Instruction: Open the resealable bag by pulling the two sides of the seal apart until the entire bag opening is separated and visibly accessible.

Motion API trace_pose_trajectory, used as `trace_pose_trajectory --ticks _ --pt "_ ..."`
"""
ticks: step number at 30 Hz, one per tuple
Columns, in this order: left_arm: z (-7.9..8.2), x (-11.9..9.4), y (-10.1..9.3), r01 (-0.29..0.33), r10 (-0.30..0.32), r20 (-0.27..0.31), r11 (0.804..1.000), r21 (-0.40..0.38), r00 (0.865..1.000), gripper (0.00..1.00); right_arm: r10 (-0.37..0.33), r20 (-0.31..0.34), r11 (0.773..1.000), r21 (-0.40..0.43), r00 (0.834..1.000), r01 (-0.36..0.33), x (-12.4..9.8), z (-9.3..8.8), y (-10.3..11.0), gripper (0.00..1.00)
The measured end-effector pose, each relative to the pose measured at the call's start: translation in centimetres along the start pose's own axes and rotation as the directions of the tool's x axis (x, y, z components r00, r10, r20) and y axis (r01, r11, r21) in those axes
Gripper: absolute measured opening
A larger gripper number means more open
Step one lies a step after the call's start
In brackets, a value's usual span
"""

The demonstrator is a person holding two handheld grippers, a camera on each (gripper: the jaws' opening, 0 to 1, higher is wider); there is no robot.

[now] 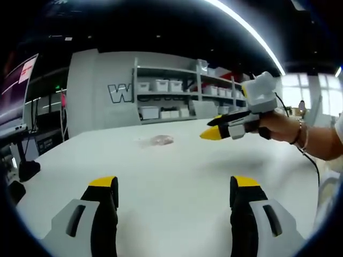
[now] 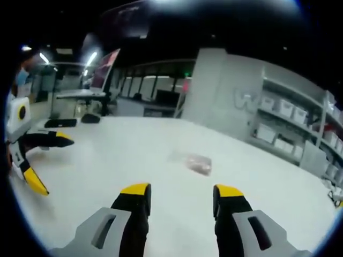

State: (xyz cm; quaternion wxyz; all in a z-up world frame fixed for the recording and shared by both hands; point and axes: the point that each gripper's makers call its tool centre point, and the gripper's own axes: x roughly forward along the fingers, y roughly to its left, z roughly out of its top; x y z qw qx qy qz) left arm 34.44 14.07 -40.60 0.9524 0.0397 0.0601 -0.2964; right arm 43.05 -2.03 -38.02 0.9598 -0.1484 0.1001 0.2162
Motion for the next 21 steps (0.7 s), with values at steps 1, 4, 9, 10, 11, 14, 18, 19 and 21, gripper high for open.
trace_pose_trajectory --ticks 1,4,9,10,11,14,18,19,21 --pt "0.0 0.0 0.0 0.000 0.000 0.000 1.000 0.001 1.000 0.85 0.001 -0.001 1.000 -0.001 1.000 -0.001 0.1 0.0 0.0 0.45" --pt "0.1 0.0 0.0 -0.001 0.001 0.000 1.000 0.004 1.000 0.85 0.003 0.001 1.000 -0.006 1.000 -0.003 0.3 0.3 0.0 0.45" --pt "0.1 -0.1 -0.3 0.005 -0.005 -0.003 1.000 0.009 1.000 0.85 0.004 0.006 1.000 -0.012 1.000 -0.004 0.8 0.7 -0.2 0.44" --pt "0.1 0.0 -0.3 0.006 -0.006 -0.004 1.000 0.009 1.000 0.85 0.004 0.005 1.000 -0.013 1.000 -0.004 0.9 0.7 -0.2 0.44" --pt "0.1 -0.1 -0.3 0.006 -0.006 -0.004 1.000 0.009 1.000 0.85 0.004 0.005 1.000 -0.013 1.000 -0.004 1.0 0.7 -0.2 0.44" --pt "0.3 -0.1 -0.3 0.006 -0.006 -0.001 1.000 0.009 1.000 0.85 0.004 0.001 1.000 -0.013 1.000 -0.004 1.2 0.7 -0.3 0.44" --pt "0.5 -0.2 -0.3 0.005 -0.005 0.003 1.000 0.012 1.000 0.85 0.006 0.000 1.000 -0.010 1.000 -0.006 1.5 0.7 -0.3 0.43" --pt "0.5 -0.2 -0.3 0.005 -0.005 0.003 1.000 0.013 1.000 0.85 0.006 -0.001 1.000 -0.009 1.000 -0.006 1.6 0.7 -0.3 0.43" --pt "0.6 -0.2 -0.4 0.006 -0.007 0.002 1.000 0.016 1.000 0.85 0.009 -0.003 1.000 -0.009 1.000 -0.009 1.8 0.7 -0.3 0.43"
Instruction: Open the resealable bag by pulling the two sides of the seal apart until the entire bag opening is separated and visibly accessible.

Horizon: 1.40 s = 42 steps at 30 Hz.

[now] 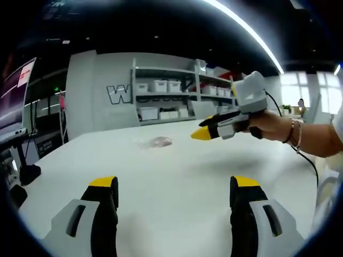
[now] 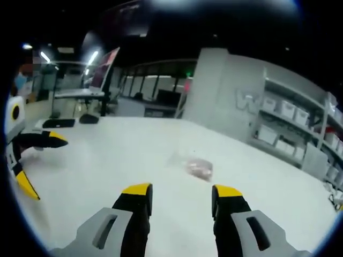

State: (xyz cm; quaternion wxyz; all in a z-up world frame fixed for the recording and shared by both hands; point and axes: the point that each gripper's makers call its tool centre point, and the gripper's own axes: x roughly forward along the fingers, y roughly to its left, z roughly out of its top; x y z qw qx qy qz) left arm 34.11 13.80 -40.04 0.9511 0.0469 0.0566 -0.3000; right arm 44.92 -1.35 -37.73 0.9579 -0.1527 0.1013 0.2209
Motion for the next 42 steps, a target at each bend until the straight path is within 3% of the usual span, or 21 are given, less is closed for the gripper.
trace_pose_trajectory --ticks 42 --pt "-0.3 -0.1 0.9 -0.016 0.016 -0.002 1.000 -0.013 1.000 0.85 0.033 -0.025 0.997 -0.063 0.999 -0.035 4.3 -0.1 0.8 0.38"
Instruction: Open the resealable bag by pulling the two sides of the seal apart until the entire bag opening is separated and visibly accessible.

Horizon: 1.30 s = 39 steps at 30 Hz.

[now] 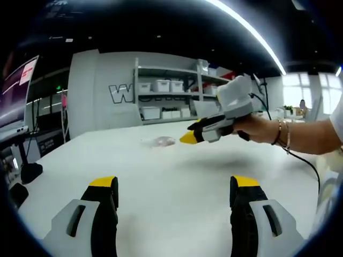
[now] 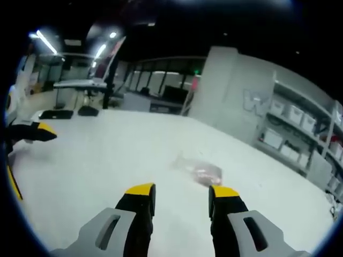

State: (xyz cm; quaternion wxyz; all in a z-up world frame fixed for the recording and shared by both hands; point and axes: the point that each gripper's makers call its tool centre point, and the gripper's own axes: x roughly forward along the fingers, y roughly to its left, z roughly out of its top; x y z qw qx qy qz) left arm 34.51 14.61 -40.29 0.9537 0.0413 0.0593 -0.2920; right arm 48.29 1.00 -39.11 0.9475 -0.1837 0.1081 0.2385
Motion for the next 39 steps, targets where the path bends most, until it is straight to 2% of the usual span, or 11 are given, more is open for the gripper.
trace_pose_trajectory --ticks 5,22,39 --pt "0.0 0.1 0.1 -0.004 0.004 -0.003 1.000 0.001 1.000 0.84 0.001 0.000 1.000 -0.009 1.000 -0.001 0.4 0.1 -0.2 0.37" --pt "0.0 0.3 0.4 -0.004 0.004 -0.005 1.000 -0.001 1.000 0.84 0.007 -0.021 0.991 -0.133 1.000 -0.010 2.3 0.2 -0.4 0.35" --pt "0.1 0.3 0.5 -0.007 0.007 -0.010 1.000 0.004 1.000 0.84 0.003 -0.037 0.961 -0.275 0.999 -0.013 4.1 0.3 -0.4 0.32"
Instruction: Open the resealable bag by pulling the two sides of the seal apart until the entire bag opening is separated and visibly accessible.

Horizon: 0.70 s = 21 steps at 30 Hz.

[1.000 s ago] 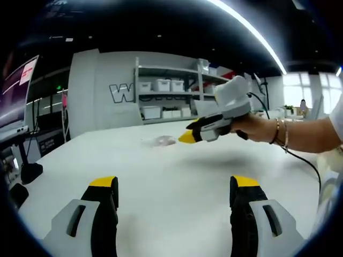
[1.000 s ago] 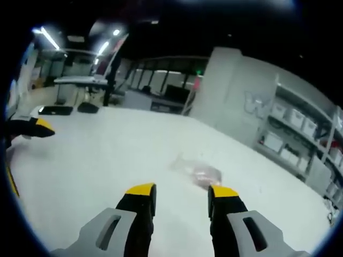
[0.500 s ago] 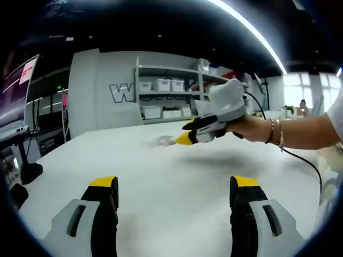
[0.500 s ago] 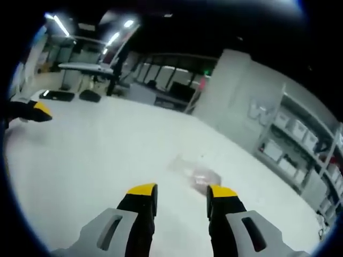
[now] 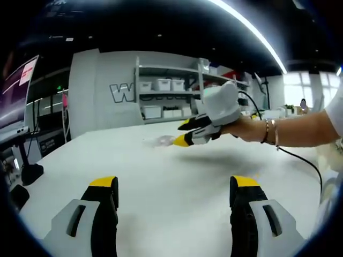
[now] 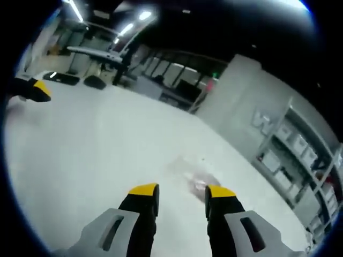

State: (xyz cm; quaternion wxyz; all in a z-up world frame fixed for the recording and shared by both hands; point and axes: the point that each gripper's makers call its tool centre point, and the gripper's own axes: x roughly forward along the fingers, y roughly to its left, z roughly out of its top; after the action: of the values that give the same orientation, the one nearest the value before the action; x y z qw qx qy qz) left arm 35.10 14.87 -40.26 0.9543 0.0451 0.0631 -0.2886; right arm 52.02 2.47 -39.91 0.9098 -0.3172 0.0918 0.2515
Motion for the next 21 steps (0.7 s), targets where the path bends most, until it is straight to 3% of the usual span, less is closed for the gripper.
trace_pose_trajectory --ticks 11,17,21 --pt "0.0 0.4 0.0 -0.001 0.001 -0.004 1.000 0.001 1.000 0.84 0.014 -0.018 0.998 -0.065 1.000 -0.015 1.5 -0.8 0.1 0.31" --pt "-0.3 0.4 -0.1 -0.002 0.002 -0.011 1.000 -0.001 1.000 0.84 0.004 -0.028 0.986 -0.164 1.000 -0.008 2.0 -0.9 0.0 0.30" --pt "-0.3 0.5 -0.1 -0.003 0.003 -0.013 1.000 -0.002 1.000 0.84 0.008 -0.016 0.987 -0.158 1.000 -0.011 2.2 -0.4 0.0 0.30"
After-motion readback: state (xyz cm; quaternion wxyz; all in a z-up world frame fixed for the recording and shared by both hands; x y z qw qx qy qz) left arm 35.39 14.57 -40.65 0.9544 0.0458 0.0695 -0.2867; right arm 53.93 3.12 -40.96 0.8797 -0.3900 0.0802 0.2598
